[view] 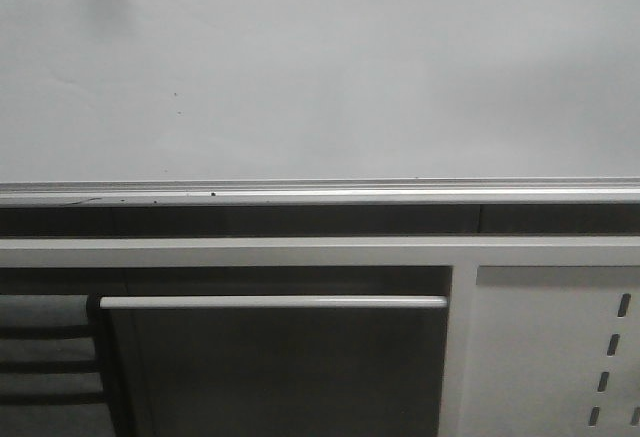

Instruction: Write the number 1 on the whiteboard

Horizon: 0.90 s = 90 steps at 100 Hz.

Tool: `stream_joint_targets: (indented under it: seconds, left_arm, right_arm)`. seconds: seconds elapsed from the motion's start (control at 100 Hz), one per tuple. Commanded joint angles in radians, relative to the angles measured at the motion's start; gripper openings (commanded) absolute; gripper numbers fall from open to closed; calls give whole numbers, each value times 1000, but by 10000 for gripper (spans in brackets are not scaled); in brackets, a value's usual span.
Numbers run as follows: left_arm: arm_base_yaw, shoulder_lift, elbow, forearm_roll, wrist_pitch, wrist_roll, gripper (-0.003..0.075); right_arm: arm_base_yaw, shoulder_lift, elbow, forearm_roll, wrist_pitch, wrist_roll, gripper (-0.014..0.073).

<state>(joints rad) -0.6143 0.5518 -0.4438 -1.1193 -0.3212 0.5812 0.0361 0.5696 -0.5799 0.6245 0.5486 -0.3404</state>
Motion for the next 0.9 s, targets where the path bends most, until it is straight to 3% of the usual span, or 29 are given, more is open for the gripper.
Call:
stream_joint_targets:
  seconds: [0.0,0.23,0.41,0.67,0.76,0.89]
  left_arm:
    - [-94,4,-22,164,-57,-15,-21]
    - [-242,179,-24,167,-219,89,-20]
    - [-250,335,-72,167,-253,89,-20]
    - [-250,415,-149,167,-242,89,-12]
    - [-250,415,-157,170,-241,89,50]
    - [-250,416,-161,171,-241,89,213]
  right_arm:
    - [1,11,-34,29,-58,-8,-64]
    - [1,11,-34,29,-66,-8,-64]
    - [1,11,-34,29,-53,-8,-64]
    - [1,11,-34,5,-33,-8,-64]
    - [1,11,-34,-10,-33,-8,-64]
    - [1,11,-34,-12,-33,-8,-64]
